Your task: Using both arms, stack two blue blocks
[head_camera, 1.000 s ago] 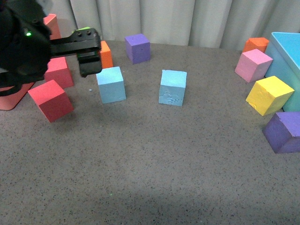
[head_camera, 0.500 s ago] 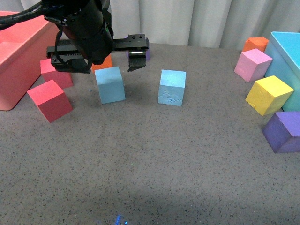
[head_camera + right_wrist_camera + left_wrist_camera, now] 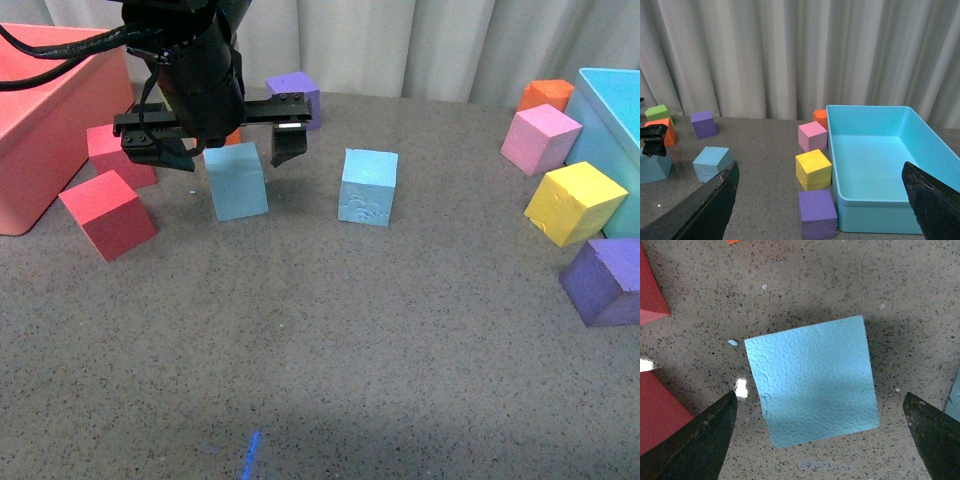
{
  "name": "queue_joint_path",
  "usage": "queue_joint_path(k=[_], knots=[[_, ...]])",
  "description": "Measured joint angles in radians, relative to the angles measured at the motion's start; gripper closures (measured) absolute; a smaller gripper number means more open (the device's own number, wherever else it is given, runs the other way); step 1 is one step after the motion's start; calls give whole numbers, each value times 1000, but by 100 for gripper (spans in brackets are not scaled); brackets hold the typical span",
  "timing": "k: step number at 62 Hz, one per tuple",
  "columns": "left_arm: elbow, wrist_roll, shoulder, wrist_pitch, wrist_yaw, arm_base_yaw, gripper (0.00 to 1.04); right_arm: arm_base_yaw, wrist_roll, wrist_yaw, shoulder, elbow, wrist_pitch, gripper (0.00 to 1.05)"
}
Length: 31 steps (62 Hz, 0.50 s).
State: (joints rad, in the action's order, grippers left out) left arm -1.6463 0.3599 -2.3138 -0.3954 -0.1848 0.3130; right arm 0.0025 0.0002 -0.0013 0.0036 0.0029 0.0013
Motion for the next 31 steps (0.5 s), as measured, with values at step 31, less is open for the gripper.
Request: queue_joint_path(k=[31], knots=[[-135,48,-118,-72,9,-21,9,0,0,0,0,0,0,10]])
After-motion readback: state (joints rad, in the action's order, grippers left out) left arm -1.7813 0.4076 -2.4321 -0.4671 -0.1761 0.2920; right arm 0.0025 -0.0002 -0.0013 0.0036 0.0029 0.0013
